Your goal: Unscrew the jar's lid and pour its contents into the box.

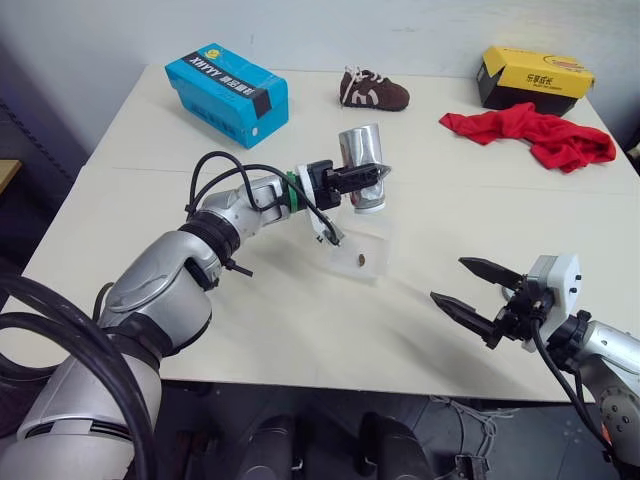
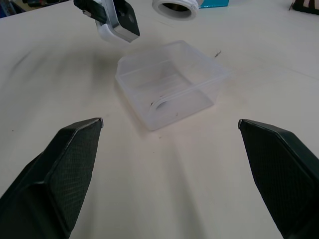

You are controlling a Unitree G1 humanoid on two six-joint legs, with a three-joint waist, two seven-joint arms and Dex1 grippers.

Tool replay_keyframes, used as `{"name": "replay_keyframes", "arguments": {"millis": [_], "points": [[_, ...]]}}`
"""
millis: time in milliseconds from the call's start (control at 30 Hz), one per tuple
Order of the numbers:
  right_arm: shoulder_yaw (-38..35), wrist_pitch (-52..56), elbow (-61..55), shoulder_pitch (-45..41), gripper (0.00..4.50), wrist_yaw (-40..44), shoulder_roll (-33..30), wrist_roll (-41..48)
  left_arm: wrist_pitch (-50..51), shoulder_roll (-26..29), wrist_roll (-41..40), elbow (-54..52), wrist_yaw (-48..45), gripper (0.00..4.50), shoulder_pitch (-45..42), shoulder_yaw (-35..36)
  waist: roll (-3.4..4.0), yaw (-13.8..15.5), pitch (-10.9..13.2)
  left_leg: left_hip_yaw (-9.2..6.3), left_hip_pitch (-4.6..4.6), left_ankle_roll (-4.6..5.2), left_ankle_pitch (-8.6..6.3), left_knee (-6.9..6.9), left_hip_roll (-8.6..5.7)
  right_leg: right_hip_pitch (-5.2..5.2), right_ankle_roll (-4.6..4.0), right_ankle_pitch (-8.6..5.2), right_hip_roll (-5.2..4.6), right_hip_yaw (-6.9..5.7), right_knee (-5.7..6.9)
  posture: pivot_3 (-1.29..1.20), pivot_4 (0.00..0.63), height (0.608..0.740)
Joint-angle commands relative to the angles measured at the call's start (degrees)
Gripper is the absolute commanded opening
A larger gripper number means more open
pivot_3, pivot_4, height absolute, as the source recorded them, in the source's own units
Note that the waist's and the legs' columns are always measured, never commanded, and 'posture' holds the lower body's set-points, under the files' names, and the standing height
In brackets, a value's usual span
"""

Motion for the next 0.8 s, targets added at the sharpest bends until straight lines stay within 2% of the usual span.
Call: {"name": "replay_keyframes", "arguments": {"millis": [33,133,167,233,267,333,433,533,700,800], "points": [[-0.57,-0.44,-1.16,-0.3,4.46,0.23,0.4,0.71,-10.66,2.77,-8.91,-2.74,-4.99,2.31,-0.57,5.0,0.0,-0.15,0.0,0.0,0.0,0.0,0.0,0.0,0.0,0.0,0.0,0.0,0.0,0.01,0.01,0.0,0.15,0.74],[-0.45,-0.72,0.18,-1.46,4.46,0.89,0.64,0.96,-31.7,4.78,-31.12,-0.16,-23.71,2.31,3.06,15.13,0.01,-0.44,-0.01,-0.01,0.04,-0.02,0.01,0.04,0.0,0.0,0.0,0.0,-0.06,0.0,0.07,0.0,0.15,0.74],[-0.21,-1.71,0.75,-2.15,4.46,1.88,1.03,1.04,-31.32,3.42,-47.56,-1.19,-40.02,2.31,7.17,21.9,0.04,-0.7,-0.03,-0.01,0.06,-0.02,0.01,0.06,0.01,0.0,-0.01,0.0,-0.09,0.0,0.09,0.0,0.15,0.74],[0.35,-4.94,2.14,-3.61,4.46,4.72,2.15,0.78,-23.0,1.74,-72.65,-7.0,-63.74,2.31,14.06,32.9,0.12,-1.34,-0.08,-0.01,0.14,-0.03,0.02,0.13,-0.02,0.03,-0.02,0.0,-0.18,-0.02,0.25,0.0,0.15,0.74],[0.48,-6.15,2.67,-4.06,4.46,5.87,2.65,0.71,-18.7,1.37,-79.93,-9.96,-71.56,2.31,16.28,36.61,0.14,-1.53,-0.06,-0.06,0.15,-0.03,0.02,0.22,-0.03,0.05,-0.03,-0.01,-0.19,-0.04,0.32,0.0,0.15,0.74],[0.6,-10.11,4.26,-5.36,4.46,9.25,4.36,1.0,-6.37,2.35,-90.49,-17.6,-80.33,2.31,20.84,43.65,0.11,-1.82,-0.04,-0.16,0.0,-0.04,0.02,0.52,0.01,0.05,-0.03,-0.01,-0.12,-0.15,0.45,0.0,0.15,0.74],[0.73,-14.68,6.3,-6.83,4.46,13.4,6.52,1.64,6.7,5.93,-97.65,-25.92,-83.99,2.31,27.62,51.94,0.1,-2.64,-0.04,-0.16,0.01,-0.04,0.02,0.78,0.04,0.15,-0.02,-0.01,0.01,-0.14,0.61,0.0,0.15,0.74],[1.18,-18.44,7.34,-7.38,4.46,17.31,8.16,2.27,17.81,8.67,-105.65,-33.97,-82.99,2.31,36.16,62.52,0.1,-3.22,-0.04,-0.06,0.41,-0.04,0.02,0.76,0.06,0.37,-0.01,-0.01,0.02,0.06,0.81,0.0,0.15,0.74],[2.57,-22.05,7.71,-7.12,4.46,21.69,9.09,2.54,21.69,11.12,-108.56,-42.67,-78.72,2.31,52.22,76.49,0.09,-3.08,-0.05,0.03,0.84,-0.14,-0.04,0.63,0.08,0.56,-0.04,-0.02,-0.01,0.29,0.94,0.0,0.15,0.74],[3.78,-24.27,8.7,-6.56,4.46,23.96,9.2,1.29,19.3,10.1,-107.22,-42.39,-77.83,2.31,59.35,80.37,0.03,-2.47,-0.08,-0.01,0.84,-0.16,-0.06,0.64,0.07,0.56,-0.05,-0.02,-0.08,0.32,0.96,0.0,0.15,0.74]]}}
